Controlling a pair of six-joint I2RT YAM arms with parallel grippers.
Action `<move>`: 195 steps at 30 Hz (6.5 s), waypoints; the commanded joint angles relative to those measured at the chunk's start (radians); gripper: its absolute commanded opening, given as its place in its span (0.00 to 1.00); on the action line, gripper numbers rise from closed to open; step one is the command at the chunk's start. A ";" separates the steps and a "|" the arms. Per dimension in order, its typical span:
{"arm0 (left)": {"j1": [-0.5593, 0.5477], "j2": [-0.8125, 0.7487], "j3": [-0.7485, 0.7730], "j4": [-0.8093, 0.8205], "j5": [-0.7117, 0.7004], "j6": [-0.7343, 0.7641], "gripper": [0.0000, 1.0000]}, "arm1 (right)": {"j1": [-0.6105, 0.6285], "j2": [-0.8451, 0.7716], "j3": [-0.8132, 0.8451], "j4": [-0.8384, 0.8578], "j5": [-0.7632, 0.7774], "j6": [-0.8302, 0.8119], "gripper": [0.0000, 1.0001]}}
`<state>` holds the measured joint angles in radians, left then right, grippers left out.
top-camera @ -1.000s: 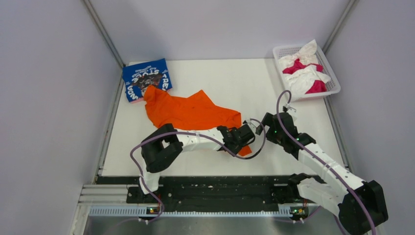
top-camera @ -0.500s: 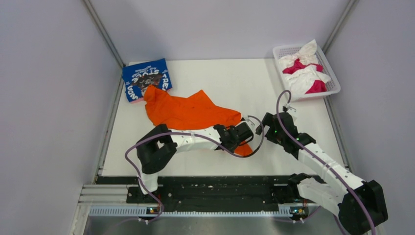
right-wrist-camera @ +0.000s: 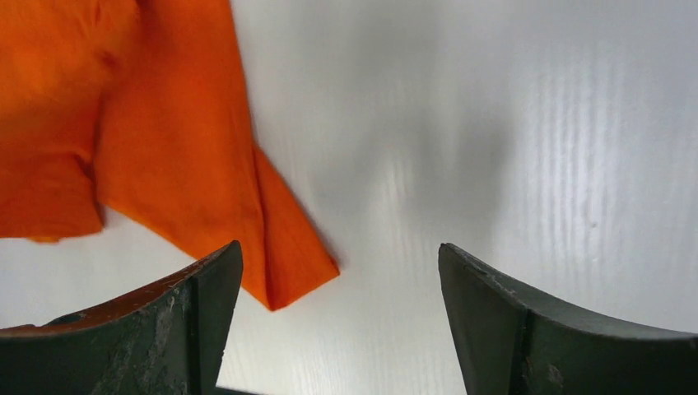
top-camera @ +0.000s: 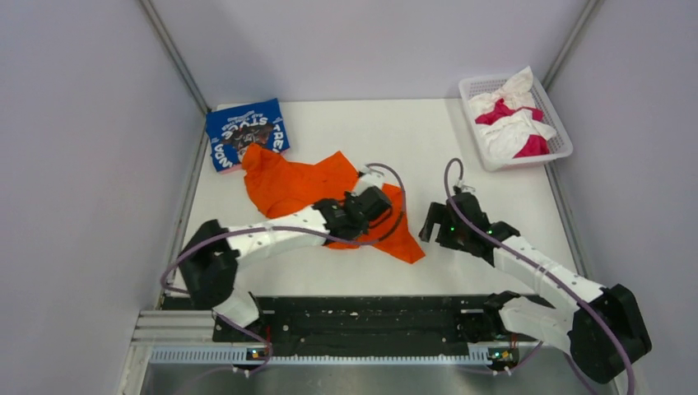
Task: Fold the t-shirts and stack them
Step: Flatten out the tshirt
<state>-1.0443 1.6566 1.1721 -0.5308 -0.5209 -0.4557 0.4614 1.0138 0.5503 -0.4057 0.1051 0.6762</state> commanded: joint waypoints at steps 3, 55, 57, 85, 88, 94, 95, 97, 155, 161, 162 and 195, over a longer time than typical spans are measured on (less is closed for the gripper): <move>0.091 -0.308 -0.148 -0.014 -0.186 -0.159 0.00 | 0.188 0.089 0.036 -0.052 0.035 0.055 0.78; 0.101 -0.821 -0.408 -0.171 -0.447 -0.338 0.00 | 0.460 0.461 0.177 -0.143 0.348 0.361 0.00; 0.102 -0.819 -0.397 -0.187 -0.493 -0.366 0.00 | 0.437 0.422 0.199 -0.144 0.386 0.329 0.00; 0.335 -0.974 0.469 0.194 0.208 0.416 0.00 | 0.086 -0.089 1.190 -0.194 0.033 -0.306 0.00; 0.336 -0.944 0.587 0.119 0.359 0.399 0.00 | 0.087 -0.112 1.251 -0.210 -0.059 -0.312 0.00; 0.383 -0.900 0.693 0.078 0.459 0.374 0.00 | 0.087 -0.149 1.283 -0.212 -0.065 -0.320 0.00; 0.395 -0.893 0.698 0.078 0.450 0.371 0.00 | 0.087 -0.152 1.278 -0.209 -0.051 -0.322 0.00; 0.413 -0.876 0.697 0.081 0.431 0.375 0.00 | 0.086 -0.149 1.267 -0.209 0.000 -0.334 0.00; 0.726 0.283 0.240 0.205 0.450 -0.173 0.99 | -0.099 0.768 0.543 0.241 0.022 -0.190 0.99; 0.711 0.360 0.273 0.202 0.448 -0.187 0.99 | -0.168 0.813 0.493 0.242 0.046 -0.178 0.99; 0.707 0.372 0.279 0.202 0.447 -0.190 0.99 | -0.180 0.815 0.485 0.237 0.052 -0.178 0.99; 0.658 0.527 0.694 0.240 0.400 -0.095 0.99 | -0.310 0.776 0.662 0.172 0.050 -0.240 0.99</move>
<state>-0.4004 2.2139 1.7889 -0.3992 -0.1139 -0.5755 0.1406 1.8271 1.1492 -0.2577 0.2001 0.4698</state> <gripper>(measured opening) 0.991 0.985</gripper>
